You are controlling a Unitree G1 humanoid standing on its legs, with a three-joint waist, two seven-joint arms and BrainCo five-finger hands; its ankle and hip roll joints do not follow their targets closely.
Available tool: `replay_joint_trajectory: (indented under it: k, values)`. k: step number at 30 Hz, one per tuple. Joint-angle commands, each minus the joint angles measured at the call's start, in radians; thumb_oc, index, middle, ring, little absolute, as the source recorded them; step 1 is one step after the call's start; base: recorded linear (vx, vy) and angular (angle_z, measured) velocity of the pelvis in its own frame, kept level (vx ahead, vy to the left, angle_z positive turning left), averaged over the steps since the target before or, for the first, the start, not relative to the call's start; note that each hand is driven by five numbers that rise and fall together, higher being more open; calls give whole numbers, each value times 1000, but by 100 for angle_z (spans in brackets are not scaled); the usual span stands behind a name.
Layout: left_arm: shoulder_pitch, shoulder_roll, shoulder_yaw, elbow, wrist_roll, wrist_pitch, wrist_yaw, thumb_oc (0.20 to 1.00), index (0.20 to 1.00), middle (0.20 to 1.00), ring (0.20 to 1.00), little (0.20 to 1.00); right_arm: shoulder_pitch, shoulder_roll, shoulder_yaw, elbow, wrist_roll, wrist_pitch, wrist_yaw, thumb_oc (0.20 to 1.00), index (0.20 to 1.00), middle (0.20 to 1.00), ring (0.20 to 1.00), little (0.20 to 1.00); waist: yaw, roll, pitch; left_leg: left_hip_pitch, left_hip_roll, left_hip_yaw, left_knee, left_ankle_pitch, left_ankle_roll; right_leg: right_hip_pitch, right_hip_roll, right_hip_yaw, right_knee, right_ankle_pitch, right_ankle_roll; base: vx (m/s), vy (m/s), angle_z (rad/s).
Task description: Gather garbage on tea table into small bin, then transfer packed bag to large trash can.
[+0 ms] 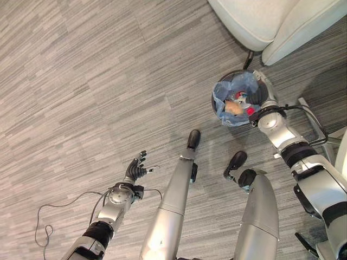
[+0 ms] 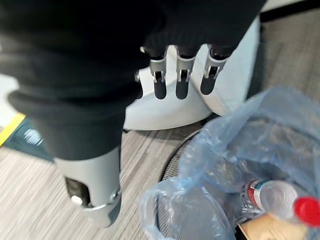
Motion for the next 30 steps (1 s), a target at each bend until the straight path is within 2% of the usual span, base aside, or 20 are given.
replay_joint_trajectory:
  k: [1, 5, 8, 13, 22, 24, 30]
  values:
    - [45, 2, 59, 38, 26, -19, 20, 1000, 1000, 1000, 1000, 1000, 15, -48, 51, -48, -114, -16, 4, 1000, 1000, 1000, 1000, 1000, 0, -14, -2, 94, 1, 14, 10, -166, 22, 39, 33, 74, -211, 61, 108, -7, -40, -9]
    - [38, 17, 58, 41, 30, -24, 26, 1000, 1000, 1000, 1000, 1000, 6, -49, 122, -8, -216, 8, 25, 1000, 1000, 1000, 1000, 1000, -1, -19, 12, 85, 5, 11, 8, -160, 16, 36, 33, 66, -215, 61, 111, -3, -47, -3]
    - [41, 25, 56, 37, 23, -25, 27, 1000, 1000, 1000, 1000, 1000, -4, -31, 150, 28, -237, 20, 38, 1000, 1000, 1000, 1000, 1000, 0, -19, 20, 58, 4, 5, 25, -158, 14, 13, 33, 65, -197, 56, 110, 9, -43, 7]
    - [32, 51, 40, 30, 17, -29, 37, 1000, 1000, 1000, 1000, 1000, -45, 28, 184, 135, -219, 39, 51, 1000, 1000, 1000, 1000, 1000, 4, -12, 39, 1, 6, 3, 61, -157, 12, -45, 28, 66, -152, 47, 109, 7, -14, 3]
    - [6, 92, 4, -6, -5, -38, 39, 1000, 1000, 1000, 1000, 1000, -150, 64, 273, 369, -227, 73, 88, 1000, 1000, 1000, 1000, 1000, 32, 14, 79, -78, -12, -1, 90, -141, 6, -121, 14, 67, -104, 33, 100, 3, -18, 6]
    - [-15, 87, -3, -8, -2, -35, 35, 1000, 1000, 1000, 1000, 1000, -148, 72, 276, 373, -197, 65, 112, 200, 200, 200, 200, 200, 37, 18, 84, -86, -16, 0, 85, -135, 6, -131, 18, 66, -102, 35, 99, -8, -20, 8]
    - [-29, 73, -12, 6, 12, -32, 30, 1000, 1000, 1000, 1000, 1000, -151, 74, 268, 355, -183, 60, 112, 200, 200, 200, 200, 200, 36, 15, 75, -69, -13, 2, 59, -131, 8, -118, 33, 63, -123, 45, 101, 0, 0, 0]
